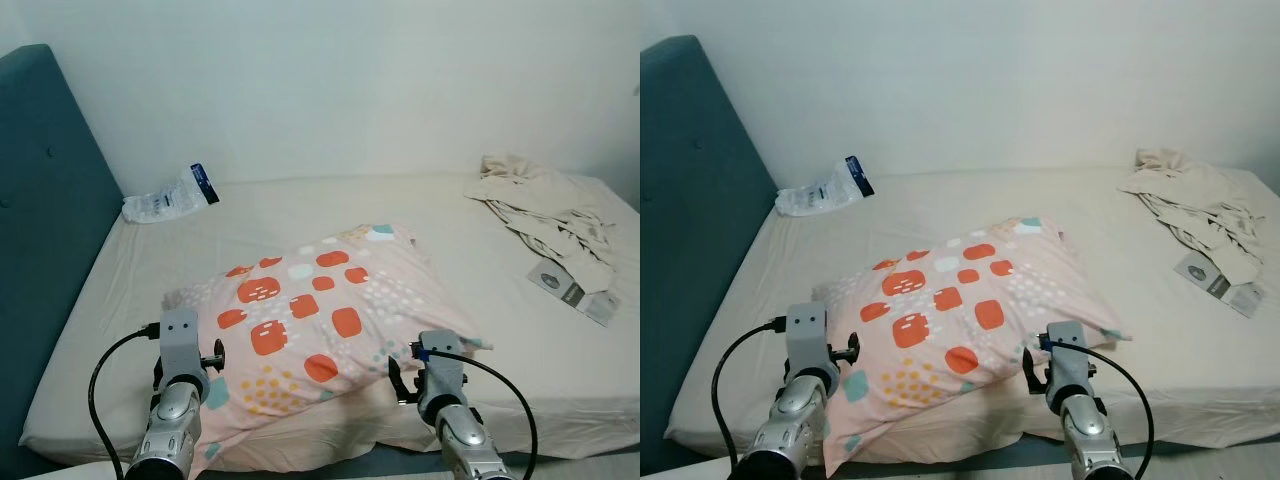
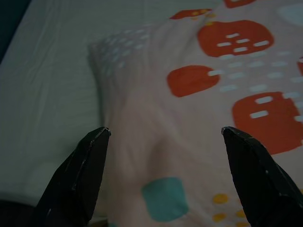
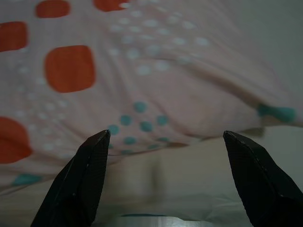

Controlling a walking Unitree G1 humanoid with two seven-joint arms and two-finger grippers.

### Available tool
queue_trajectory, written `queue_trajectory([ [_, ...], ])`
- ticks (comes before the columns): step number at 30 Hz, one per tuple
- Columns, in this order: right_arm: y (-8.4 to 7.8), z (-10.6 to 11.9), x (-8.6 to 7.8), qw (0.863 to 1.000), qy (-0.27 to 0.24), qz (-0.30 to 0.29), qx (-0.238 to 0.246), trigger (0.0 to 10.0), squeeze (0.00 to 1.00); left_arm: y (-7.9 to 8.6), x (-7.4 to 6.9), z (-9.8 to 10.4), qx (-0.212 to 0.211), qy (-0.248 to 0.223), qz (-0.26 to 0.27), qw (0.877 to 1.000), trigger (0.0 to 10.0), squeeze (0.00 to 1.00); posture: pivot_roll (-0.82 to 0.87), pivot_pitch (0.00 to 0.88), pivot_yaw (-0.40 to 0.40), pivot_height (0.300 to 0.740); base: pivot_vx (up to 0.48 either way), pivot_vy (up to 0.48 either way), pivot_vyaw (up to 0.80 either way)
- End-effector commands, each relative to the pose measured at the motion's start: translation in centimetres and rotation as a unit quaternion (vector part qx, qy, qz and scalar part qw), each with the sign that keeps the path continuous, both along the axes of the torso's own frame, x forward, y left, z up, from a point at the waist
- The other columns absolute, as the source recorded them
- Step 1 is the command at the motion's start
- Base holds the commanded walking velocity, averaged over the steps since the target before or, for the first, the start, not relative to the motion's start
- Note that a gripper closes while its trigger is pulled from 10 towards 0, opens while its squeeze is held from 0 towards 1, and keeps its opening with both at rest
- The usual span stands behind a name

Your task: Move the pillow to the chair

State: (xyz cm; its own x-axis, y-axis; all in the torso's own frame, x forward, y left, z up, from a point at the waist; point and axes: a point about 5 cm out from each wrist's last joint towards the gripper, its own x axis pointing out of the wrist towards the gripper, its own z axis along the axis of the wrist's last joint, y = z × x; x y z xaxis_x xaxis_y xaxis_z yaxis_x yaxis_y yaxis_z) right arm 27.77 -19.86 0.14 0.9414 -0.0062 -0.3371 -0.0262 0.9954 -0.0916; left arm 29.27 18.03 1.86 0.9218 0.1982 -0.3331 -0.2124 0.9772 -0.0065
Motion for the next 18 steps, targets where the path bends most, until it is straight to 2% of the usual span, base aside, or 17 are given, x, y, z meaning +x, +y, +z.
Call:
queue_trajectory([
  [1, -0.07, 0.18, 0.11, 1.000, -0.006, -0.007, 0.006, 10.0, 0.00, 0.01, -0.21, -0.23, 0.001, 0.005, -0.003, 1.000, 10.0, 0.00, -0.01, 0.109, -0.002, 0.740, 0.000, 0.000, 0.00],
  [10, -0.13, 0.15, 0.03, 1.000, -0.007, -0.008, 0.007, 10.0, 0.00, 0.20, -0.18, -0.23, -0.002, 0.007, 0.006, 1.000, 10.0, 0.00, -0.01, 0.098, -0.006, 0.740, 0.000, 0.000, 0.00],
  [11, 0.06, 0.05, -0.07, 1.000, -0.006, -0.006, 0.008, 10.0, 0.00, 0.06, -0.18, -0.26, -0.023, 0.004, 0.006, 1.000, 10.0, 0.00, -0.01, 0.097, -0.007, 0.740, 0.000, 0.000, 0.00],
  [12, 0.13, -0.01, -0.13, 1.000, -0.006, -0.005, 0.008, 10.0, 0.00, -0.09, -0.18, -0.29, -0.024, 0.007, -0.001, 1.000, 10.0, 0.00, -0.01, 0.095, -0.009, 0.740, 0.000, 0.000, 0.00],
  [18, 0.49, -0.17, -0.26, 1.000, -0.004, 0.000, 0.010, 10.0, 0.00, -0.58, -0.16, -0.10, -0.004, -0.003, -0.030, 1.000, 10.0, 0.00, -0.01, 0.092, -0.012, 0.740, 0.000, 0.000, 0.00],
])
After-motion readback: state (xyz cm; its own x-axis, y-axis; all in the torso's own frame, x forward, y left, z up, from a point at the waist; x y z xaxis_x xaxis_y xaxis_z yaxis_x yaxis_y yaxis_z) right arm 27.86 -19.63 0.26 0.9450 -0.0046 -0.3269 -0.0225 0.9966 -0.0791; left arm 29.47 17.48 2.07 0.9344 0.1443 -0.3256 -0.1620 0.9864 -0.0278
